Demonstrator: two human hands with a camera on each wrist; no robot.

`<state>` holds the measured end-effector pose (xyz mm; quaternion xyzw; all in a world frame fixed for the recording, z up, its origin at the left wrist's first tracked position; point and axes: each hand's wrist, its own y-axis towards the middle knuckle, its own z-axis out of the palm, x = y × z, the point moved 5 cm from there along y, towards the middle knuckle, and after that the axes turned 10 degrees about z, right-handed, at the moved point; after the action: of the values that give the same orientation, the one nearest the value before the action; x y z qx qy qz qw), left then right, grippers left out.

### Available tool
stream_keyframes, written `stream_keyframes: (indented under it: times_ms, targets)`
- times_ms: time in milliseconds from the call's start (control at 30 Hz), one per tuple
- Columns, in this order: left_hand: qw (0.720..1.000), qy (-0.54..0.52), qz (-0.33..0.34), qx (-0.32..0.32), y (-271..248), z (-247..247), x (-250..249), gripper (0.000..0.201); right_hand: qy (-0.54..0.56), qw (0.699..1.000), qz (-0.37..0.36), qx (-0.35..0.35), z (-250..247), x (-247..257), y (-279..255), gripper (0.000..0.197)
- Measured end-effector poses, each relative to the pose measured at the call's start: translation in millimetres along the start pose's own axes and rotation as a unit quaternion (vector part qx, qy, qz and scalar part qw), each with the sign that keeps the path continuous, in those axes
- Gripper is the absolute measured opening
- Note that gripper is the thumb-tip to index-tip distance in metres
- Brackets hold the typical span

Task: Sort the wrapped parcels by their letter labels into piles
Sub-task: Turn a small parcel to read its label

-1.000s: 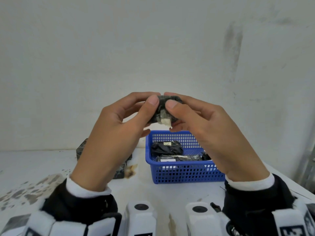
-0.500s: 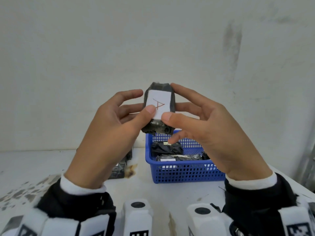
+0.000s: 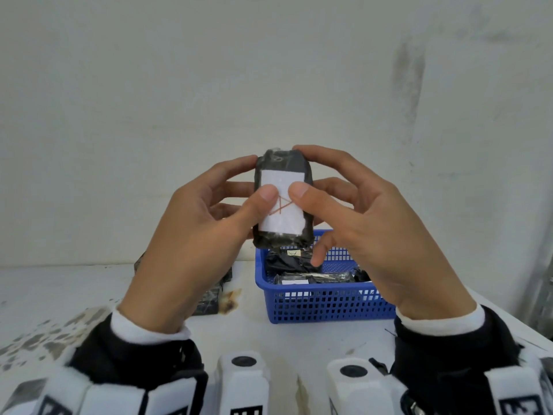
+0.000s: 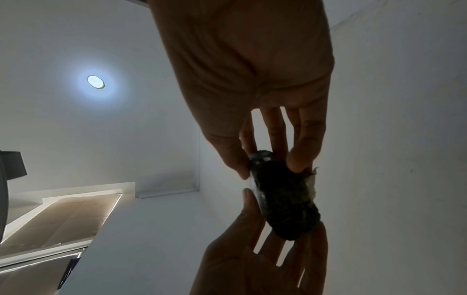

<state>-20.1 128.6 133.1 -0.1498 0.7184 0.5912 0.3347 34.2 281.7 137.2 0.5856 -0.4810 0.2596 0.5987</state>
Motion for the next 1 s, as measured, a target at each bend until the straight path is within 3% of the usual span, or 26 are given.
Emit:
stream_keyframes:
  times_ms: [167,333,600,767,1000]
  targets:
    - [1.000,0.012,0.009,0.000,0.9,-1.3,-0.6,0.046,0.017,1.000,0.001,0.011,0.3,-0.1,-1.7,0.027]
    - [1.000,-0.001,0.016,-0.007,0.8,-0.8,-0.8,0.039,0.006,1.000,0.005,0.016,1.1,-0.7,-1.0,0.053]
    - [0.998,-0.035,0.052,0.006,1.8,-0.7,-2.8,0.036,-0.003,0.999,0.023,0.026,7.9,-3.0,0.1,0.049]
    - [0.996,-0.086,0.017,0.014,0.9,-0.3,-3.4,0.037,-0.001,1.000,0.013,0.019,4.9,-2.6,1.7,0.055]
    - [0.995,-0.097,0.028,-0.013,1.7,-3.0,-3.6,0.031,-0.040,0.999,0.000,0.012,9.9,-4.3,4.1,0.041]
